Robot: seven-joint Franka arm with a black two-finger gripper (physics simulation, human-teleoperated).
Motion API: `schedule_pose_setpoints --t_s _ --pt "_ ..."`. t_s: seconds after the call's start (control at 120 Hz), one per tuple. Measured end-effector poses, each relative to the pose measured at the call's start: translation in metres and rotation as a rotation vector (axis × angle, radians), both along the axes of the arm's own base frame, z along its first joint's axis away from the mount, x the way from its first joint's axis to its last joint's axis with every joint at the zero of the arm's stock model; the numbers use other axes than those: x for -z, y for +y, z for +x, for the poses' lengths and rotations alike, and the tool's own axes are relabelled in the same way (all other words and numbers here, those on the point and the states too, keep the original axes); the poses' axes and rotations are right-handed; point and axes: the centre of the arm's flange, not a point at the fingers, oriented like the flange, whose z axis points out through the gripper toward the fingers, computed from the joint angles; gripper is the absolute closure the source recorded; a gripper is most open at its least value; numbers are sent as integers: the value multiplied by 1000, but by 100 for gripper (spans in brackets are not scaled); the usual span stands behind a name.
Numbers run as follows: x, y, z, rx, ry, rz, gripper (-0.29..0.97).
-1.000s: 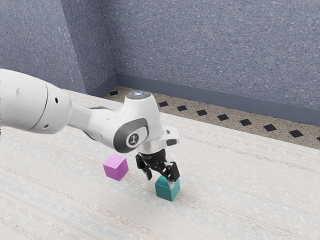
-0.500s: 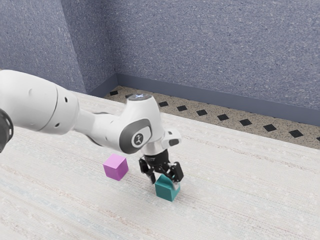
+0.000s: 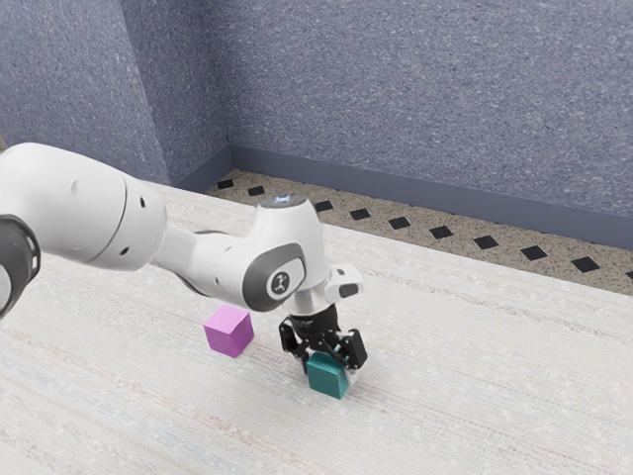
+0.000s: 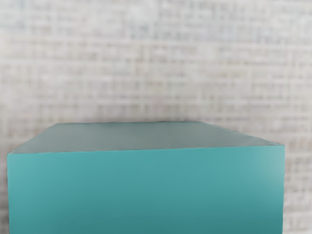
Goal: Pick up the blue block with one arm, and put the blue block on the pink block with one arm
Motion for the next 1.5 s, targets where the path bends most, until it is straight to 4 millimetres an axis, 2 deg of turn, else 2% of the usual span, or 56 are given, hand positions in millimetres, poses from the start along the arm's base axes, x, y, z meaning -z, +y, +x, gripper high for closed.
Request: schedule_pose_setpoints --t_s 0.383,0.55,0.733,0.875,0.942,1.017,1.117,1.233,1.308,1.358,1.4,1.442,1.5 --pt "1 -2 7 1 -7 2 1" --pt "1 -1 6 21 -13 21 20" --pt "-2 0 6 28 -21 31 30" --pt "-23 1 3 42 -56 44 31" --pt "-51 7 -5 50 -97 61 32" --pt "-90 31 -12 42 -157 97 31" --pt "-125 95 -33 -48 -189 140 30" --pt "-135 169 -37 -177 -170 174 30" --pt "-134 203 -39 -236 -154 188 30" --pt "-134 215 -40 -254 -147 196 29" --pt "-134 216 -44 -255 -140 201 29" --pt "-132 209 -49 -241 -135 205 29" --pt "-131 189 -51 -200 -132 208 29"
